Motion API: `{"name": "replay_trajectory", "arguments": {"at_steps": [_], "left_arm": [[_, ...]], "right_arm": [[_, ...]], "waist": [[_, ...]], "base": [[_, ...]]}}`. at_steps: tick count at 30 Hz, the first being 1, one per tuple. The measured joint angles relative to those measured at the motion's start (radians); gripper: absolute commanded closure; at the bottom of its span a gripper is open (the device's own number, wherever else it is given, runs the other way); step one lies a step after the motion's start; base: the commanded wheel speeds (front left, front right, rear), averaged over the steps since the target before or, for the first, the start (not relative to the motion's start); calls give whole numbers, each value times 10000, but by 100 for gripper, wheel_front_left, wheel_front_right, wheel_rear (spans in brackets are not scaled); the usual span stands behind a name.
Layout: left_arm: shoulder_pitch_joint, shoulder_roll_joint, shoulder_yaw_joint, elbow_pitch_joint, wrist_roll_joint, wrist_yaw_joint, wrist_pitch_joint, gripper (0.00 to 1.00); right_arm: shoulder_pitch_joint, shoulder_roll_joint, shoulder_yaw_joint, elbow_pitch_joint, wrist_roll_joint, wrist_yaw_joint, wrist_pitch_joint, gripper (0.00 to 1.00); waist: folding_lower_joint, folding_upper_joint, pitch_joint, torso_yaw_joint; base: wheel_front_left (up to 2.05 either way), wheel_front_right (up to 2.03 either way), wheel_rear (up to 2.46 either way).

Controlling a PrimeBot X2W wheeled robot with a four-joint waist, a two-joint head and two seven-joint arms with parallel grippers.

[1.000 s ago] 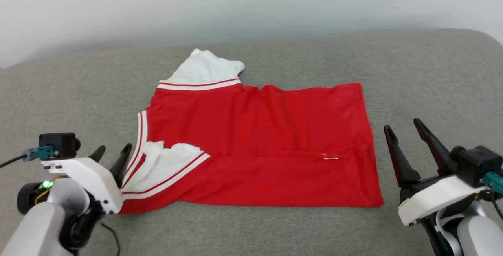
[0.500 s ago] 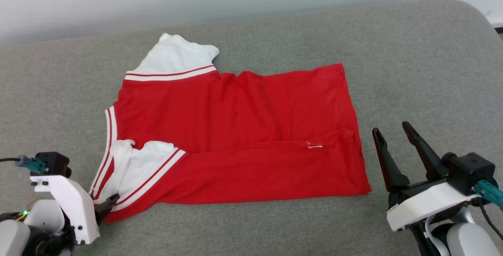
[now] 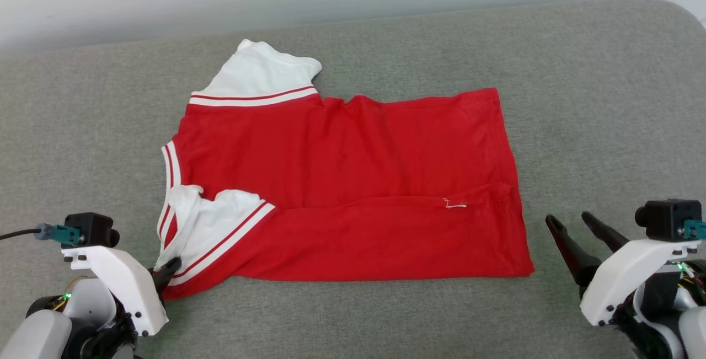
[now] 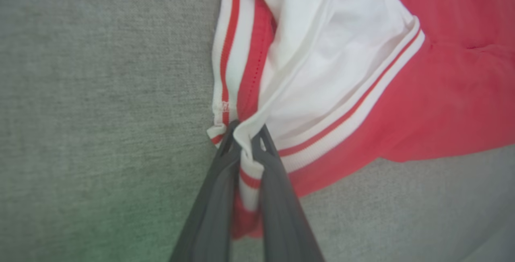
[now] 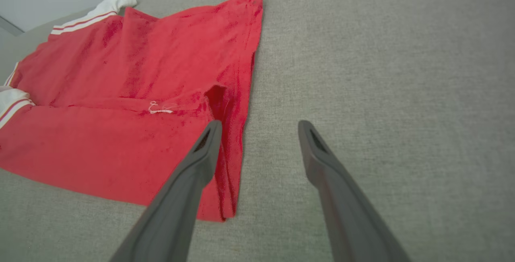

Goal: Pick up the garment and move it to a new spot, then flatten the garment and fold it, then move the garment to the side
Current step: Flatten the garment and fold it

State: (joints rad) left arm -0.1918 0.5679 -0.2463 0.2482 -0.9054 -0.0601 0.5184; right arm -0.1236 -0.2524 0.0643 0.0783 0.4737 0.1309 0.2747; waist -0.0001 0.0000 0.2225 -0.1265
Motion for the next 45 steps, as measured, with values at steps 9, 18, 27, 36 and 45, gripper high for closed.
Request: {"name": "replay_trajectory", "arguments": {"at_steps": [9,18,27,36,45], "left_arm": [[-322,-184,-71,-920,353,-84,-667,100],[-630,-316,-203,-1555,600,123,-773,100],[-354,-397,-234,-1482,408,261,-698,100],[456,-360,-94,-1687,401,771,-819,100],[2230,-351,-102,-2428,311,1490,-767,100]], "right_arm": [[-634,-451,-6,510,828,0,4201,0],[-1325,-186,98,1164,999,-2,5511,77],[-1421,-332,481,1091,1181,-2,5450,100],[-1285,-775,1170,650,1546,0,5156,100],[-337,-1035,1227,813,1988,0,4911,100]], "waist": [[1,0,147,710],[2,0,673,1298],[2,0,370,1299],[2,0,-696,1189],[1,0,-1858,1296]], "base": [[0,0,0],[0,0,0],[0,0,0],[0,0,0],[0,0,0]]}}
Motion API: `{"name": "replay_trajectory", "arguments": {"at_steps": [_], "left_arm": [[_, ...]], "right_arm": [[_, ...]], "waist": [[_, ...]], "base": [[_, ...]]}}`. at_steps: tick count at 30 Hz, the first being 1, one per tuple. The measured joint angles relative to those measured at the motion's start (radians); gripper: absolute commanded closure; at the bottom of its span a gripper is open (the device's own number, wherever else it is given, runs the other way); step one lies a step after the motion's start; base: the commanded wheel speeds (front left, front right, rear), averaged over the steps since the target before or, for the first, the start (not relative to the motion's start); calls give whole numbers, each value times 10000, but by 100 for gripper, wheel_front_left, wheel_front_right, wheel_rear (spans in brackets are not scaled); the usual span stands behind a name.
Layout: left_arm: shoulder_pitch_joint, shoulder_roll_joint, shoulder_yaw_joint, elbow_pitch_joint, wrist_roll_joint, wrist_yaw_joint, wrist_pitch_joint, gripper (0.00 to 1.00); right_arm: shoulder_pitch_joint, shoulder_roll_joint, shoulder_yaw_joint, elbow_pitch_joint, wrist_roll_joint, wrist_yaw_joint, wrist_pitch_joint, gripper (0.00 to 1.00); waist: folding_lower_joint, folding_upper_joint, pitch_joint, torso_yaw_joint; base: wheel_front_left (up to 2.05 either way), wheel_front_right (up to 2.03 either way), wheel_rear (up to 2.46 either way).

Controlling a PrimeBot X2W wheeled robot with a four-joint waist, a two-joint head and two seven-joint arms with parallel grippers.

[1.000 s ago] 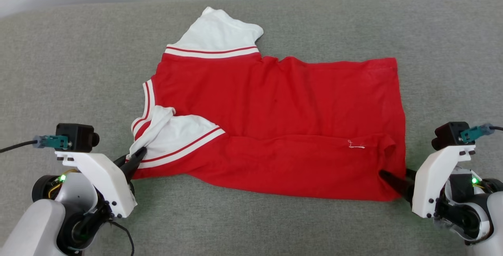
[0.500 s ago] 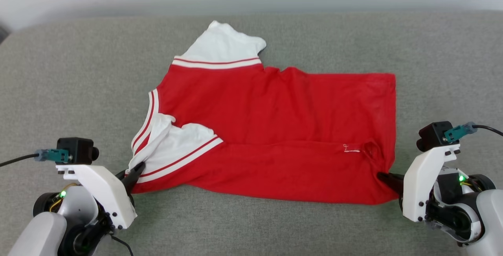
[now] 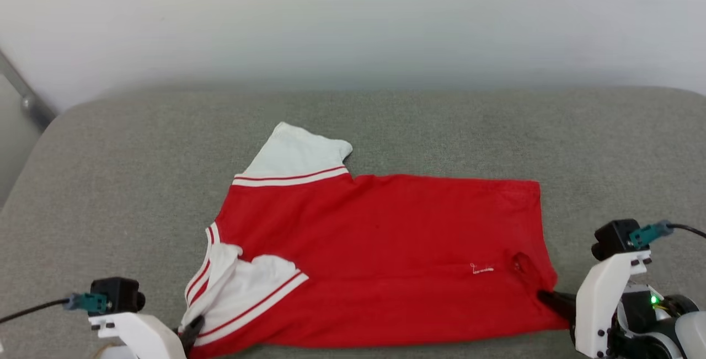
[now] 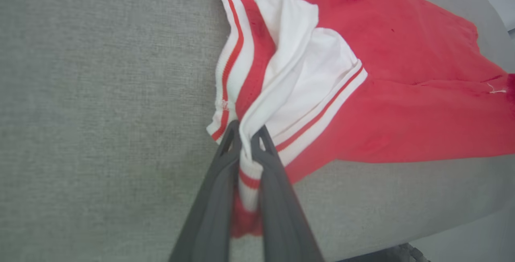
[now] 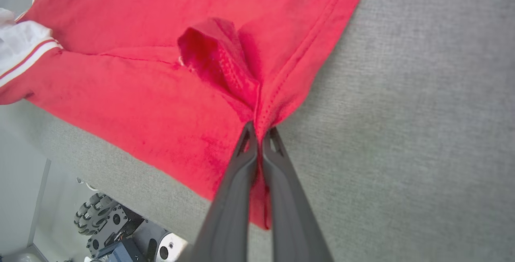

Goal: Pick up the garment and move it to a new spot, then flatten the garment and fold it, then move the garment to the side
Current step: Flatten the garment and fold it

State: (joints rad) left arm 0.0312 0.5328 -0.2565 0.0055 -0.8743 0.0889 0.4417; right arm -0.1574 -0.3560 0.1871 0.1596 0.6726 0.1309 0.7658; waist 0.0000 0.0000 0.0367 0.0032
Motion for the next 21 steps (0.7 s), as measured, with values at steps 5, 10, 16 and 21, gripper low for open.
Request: {"name": "replay_trajectory", "arguments": {"at_steps": [5,10,16,21], "left_arm": [[557,-161,-199,-12,-40,100,-17,100],[205,-514,-337,485,153,33,-497,0],[-747,-408,-102,633,1087,242,-1659,0],[-1820,-485,182,564,1429,426,-2282,0]], "right_arm": [[608,-33,-142,414,27,0,-552,28],[796,117,-82,667,-261,0,-1935,0],[490,460,-433,196,-1434,0,-4621,0],[208,989,-949,-355,-2562,-2,-6021,0]], "waist": [[0,0,-197,108],[0,0,13,105],[0,0,190,-367],[0,0,457,-745]], "base": [[0,0,0],[0,0,0],[0,0,0],[0,0,0]]}}
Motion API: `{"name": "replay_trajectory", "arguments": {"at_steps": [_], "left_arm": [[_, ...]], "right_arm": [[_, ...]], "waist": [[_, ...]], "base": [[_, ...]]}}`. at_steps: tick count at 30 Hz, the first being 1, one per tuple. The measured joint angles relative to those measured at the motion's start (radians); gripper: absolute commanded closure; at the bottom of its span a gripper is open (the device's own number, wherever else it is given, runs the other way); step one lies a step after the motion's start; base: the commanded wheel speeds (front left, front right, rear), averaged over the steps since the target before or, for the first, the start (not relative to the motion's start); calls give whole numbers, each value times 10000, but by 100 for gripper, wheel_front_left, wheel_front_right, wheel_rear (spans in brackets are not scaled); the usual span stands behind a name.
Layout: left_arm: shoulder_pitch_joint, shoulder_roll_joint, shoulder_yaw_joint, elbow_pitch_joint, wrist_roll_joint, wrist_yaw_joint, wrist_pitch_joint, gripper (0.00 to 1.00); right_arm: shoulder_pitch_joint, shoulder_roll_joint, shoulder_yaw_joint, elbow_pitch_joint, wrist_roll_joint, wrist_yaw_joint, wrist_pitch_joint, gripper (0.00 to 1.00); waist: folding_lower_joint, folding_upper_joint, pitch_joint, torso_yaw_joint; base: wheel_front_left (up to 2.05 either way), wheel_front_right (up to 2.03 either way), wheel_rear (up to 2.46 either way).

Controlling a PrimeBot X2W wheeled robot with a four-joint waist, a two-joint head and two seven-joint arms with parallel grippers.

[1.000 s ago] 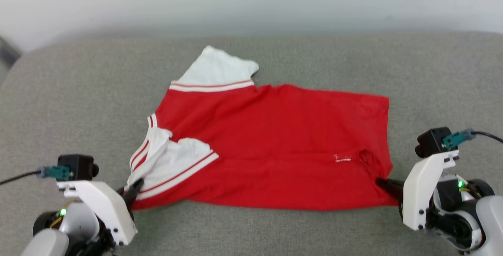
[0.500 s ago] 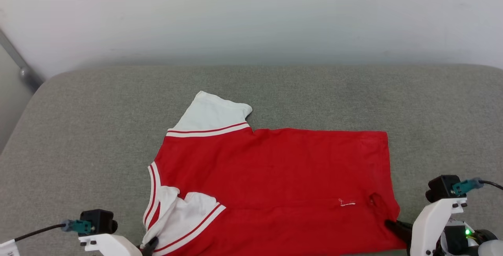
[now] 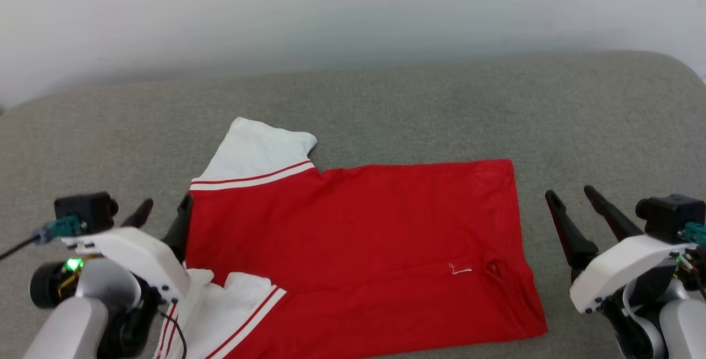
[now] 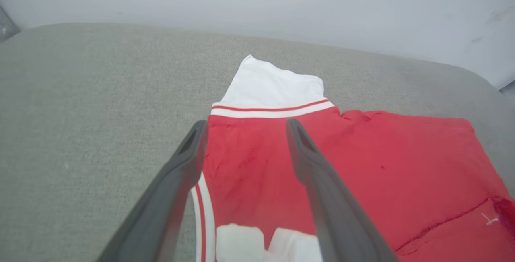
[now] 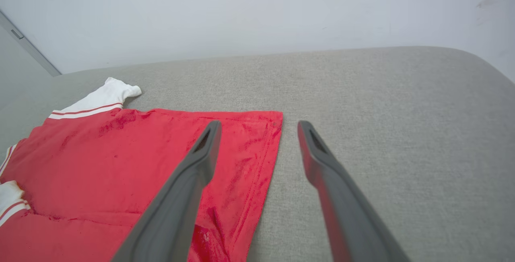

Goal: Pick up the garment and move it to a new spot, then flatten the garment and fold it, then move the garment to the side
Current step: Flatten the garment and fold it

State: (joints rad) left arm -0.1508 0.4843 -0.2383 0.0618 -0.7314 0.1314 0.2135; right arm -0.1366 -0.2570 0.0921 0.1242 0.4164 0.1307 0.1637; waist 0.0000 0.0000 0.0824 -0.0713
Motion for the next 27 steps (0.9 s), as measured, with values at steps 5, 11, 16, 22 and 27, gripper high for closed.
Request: {"name": "replay_trajectory", "arguments": {"at_steps": [5,11,16,22,27], "left_arm": [[-1593,119,96,351,278,-142,-148,0],[-3881,660,385,1331,-52,-790,529,0],[-5219,1335,339,1831,-656,-1578,2063,0],[-6303,2266,8,2207,-1279,-2038,4564,0],[-6522,2941,2,2543,-1626,-1827,6063,0]], "right_arm": [[-560,579,-353,-775,-721,2,-779,0],[-1210,1108,-313,-1530,-1034,2,-1158,0],[-1291,1365,-360,-1707,-1089,2,-1193,0],[-1301,1588,-259,-1703,-1081,2,-1177,0],[-1359,1680,132,-1592,-849,0,-991,0]], "waist": [[0,0,683,-350],[1,0,2028,-961],[1,0,2873,-1478],[2,0,3726,-2024],[2,0,4278,-2427]], "base": [[0,0,0],[0,0,0],[0,0,0],[0,0,0],[0,0,0]]}}
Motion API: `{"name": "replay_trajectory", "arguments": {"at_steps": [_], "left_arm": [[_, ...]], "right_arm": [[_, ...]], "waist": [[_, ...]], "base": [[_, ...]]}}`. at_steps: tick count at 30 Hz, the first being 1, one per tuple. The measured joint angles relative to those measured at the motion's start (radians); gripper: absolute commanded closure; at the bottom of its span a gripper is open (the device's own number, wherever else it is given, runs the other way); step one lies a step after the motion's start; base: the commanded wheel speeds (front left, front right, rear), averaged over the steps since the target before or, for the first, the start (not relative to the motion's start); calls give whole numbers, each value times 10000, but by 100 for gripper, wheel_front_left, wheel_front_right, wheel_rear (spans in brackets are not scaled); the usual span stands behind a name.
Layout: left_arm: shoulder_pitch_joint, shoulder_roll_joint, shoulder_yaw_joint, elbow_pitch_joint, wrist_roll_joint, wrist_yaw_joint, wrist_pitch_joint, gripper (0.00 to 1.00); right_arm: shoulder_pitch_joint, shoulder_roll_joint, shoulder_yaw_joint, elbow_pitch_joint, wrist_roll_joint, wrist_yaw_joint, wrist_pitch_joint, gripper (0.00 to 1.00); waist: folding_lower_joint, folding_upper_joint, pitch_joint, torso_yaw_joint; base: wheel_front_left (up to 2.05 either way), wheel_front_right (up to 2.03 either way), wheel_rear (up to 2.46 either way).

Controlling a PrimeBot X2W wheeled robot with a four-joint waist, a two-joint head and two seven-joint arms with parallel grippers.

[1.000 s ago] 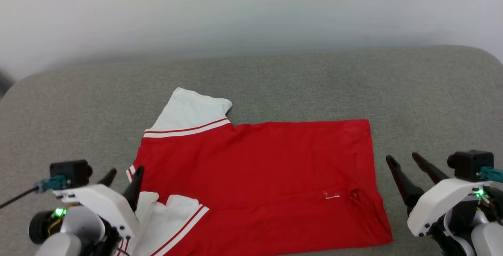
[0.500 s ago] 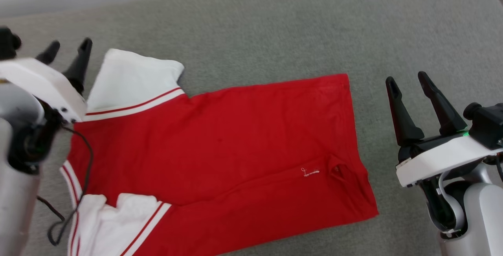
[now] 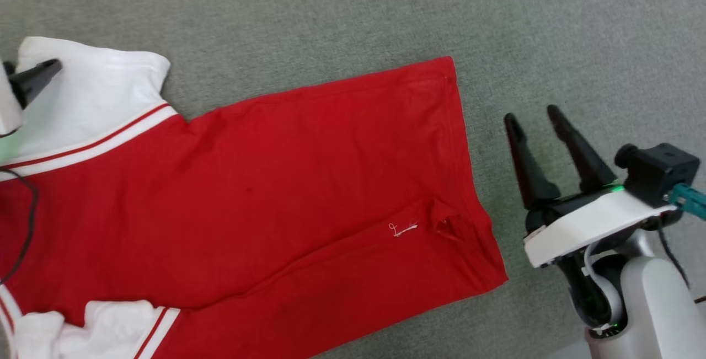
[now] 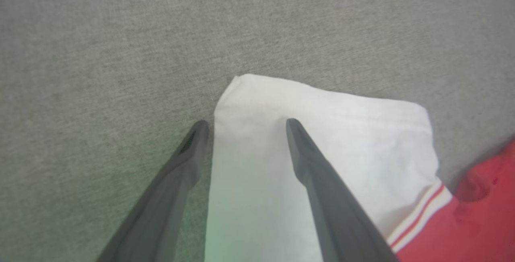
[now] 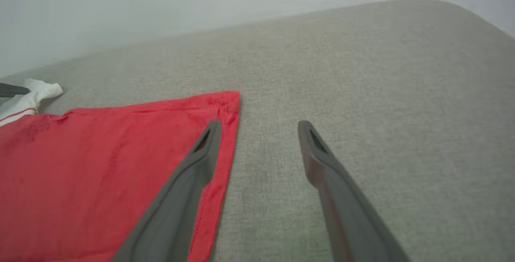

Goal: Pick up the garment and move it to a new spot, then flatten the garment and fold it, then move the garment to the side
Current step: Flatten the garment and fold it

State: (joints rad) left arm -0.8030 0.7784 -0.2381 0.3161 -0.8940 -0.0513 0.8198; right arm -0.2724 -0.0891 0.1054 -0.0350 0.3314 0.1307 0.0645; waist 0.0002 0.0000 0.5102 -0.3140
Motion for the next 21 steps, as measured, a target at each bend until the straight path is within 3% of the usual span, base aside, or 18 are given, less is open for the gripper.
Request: {"name": "replay_trajectory", "arguments": {"at_steps": [5,6,7,9,16,21], "left_arm": [[-73,341,54,188,-178,305,765,0],[-98,345,52,192,-245,359,907,18],[-127,351,46,186,-276,439,1020,62],[-153,290,25,182,-349,522,1154,100],[-109,-326,-38,464,-349,554,504,100],[-95,-708,-98,763,-151,405,-382,100]], "right_arm": [[-47,19,303,92,337,2,169,0],[-52,13,313,107,376,2,173,0],[-52,4,318,113,418,2,236,0],[-65,-25,303,123,529,2,276,0],[-546,-397,188,318,1440,2,1313,0],[-1463,-911,165,974,2383,2,2957,0]], "waist": [[-1,0,414,-301],[-1,0,463,-339],[-1,0,499,-359],[-2,0,530,-351],[-2,0,375,-131],[-1,0,97,164]], "base": [[0,0,0],[0,0,0],[0,0,0],[0,0,0],[0,0,0],[0,0,0]]}}
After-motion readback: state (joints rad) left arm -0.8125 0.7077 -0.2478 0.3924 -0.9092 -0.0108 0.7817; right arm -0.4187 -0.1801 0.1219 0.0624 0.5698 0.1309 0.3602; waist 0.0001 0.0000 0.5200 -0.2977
